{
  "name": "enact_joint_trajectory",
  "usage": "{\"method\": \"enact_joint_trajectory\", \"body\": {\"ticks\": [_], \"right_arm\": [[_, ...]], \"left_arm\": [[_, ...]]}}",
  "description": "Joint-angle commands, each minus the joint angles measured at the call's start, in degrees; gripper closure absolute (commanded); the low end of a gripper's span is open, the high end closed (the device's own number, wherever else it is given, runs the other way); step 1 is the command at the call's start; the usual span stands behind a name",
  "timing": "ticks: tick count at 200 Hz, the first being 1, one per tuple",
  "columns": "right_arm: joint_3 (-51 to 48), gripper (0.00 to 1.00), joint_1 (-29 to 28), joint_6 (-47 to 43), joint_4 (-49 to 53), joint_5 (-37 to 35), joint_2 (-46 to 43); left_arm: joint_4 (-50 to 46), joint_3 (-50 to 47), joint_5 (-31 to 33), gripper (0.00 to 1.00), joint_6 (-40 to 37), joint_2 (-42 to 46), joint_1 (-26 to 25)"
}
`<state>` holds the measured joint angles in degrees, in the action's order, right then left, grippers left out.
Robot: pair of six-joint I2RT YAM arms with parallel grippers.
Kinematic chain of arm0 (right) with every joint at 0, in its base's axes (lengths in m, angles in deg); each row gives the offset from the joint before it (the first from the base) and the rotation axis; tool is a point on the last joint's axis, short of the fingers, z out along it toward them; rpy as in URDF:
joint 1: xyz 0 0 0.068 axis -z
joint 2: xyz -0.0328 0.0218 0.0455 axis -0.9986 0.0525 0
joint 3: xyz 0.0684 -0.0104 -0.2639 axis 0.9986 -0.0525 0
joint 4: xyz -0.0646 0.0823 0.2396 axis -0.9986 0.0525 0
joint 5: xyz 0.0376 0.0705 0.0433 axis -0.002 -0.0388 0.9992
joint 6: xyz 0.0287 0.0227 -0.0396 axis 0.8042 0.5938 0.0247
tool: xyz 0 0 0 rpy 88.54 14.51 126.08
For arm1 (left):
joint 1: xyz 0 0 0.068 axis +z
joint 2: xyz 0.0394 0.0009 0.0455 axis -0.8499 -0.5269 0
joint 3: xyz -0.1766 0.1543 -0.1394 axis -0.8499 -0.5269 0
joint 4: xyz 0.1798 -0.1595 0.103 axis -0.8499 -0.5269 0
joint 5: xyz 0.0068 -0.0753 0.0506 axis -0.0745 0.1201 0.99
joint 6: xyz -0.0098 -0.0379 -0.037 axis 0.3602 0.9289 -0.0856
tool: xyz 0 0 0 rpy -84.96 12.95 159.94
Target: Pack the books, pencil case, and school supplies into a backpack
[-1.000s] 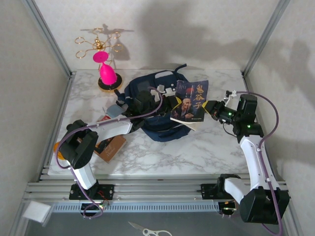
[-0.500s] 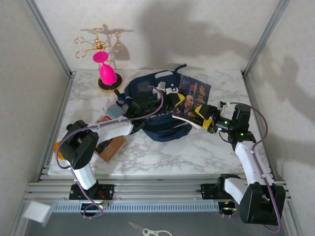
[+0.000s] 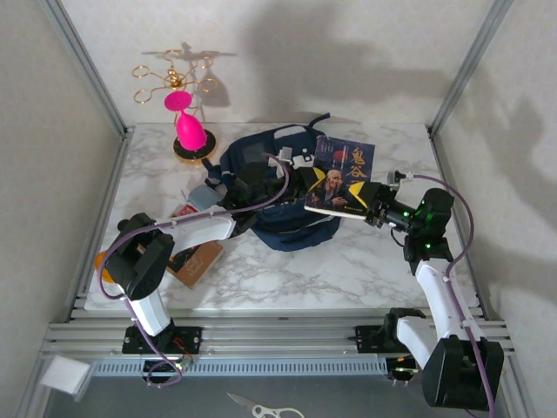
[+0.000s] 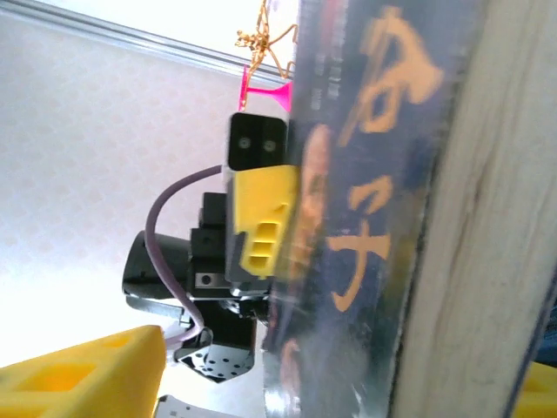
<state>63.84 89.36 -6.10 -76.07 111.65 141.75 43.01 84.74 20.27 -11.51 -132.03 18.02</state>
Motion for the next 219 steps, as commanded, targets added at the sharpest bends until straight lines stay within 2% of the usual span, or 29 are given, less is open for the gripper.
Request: {"method": "enact_joint_trajectory", "body": {"ticks": [1,39,65,74,106,123,142,173,191,219], "right_arm": [[2.54,0.41,-0.29,-4.13,3.33,0.14,-1.28],[3.8,0.82,-0.19,-10.43,10.72,-2.74,0.32],[5.86,1.0,-0.14,-15.62,18.21,-6.12,1.34],[6.24,1.0,-0.08,-16.54,19.81,-6.81,1.58],[8.24,1.0,0.92,-21.45,27.31,-10.86,1.72],[9.63,1.0,1.75,-24.5,32.39,-13.87,1.45],[11.21,1.0,2.83,-28.23,38.58,-17.34,0.98],[13.38,1.0,3.9,-32.48,47.63,-22.64,0.67],[14.35,1.0,4.12,-34.47,51.28,-26.82,0.52],[14.49,1.0,5.53,-35.58,53.49,-31.07,0.8]], "left_arm": [[-2.89,2.6,1.57,1.0,-5.28,3.14,-0.41],[-6.75,3.07,2.16,1.0,-8.43,3.99,-0.49],[-10.16,3.6,2.55,1.0,-11.48,4.72,-0.68],[-11.12,3.71,2.48,0.99,-12.58,5.02,-0.77],[-21.69,5.8,4.45,0.7,-22.26,6.76,-0.76],[-32.78,8.36,7.22,0.53,-32.5,7.67,-0.76],[-46.07,11.49,13.82,0.42,-44.69,7.53,-0.78],[-57.3,13.0,16.51,0.36,-60.23,4.89,-1.44],[-62.06,15.11,18.91,0.35,-68.38,1.88,-3.94],[-65.11,18.66,23.49,0.34,-74.66,-3.41,-6.52]]}}
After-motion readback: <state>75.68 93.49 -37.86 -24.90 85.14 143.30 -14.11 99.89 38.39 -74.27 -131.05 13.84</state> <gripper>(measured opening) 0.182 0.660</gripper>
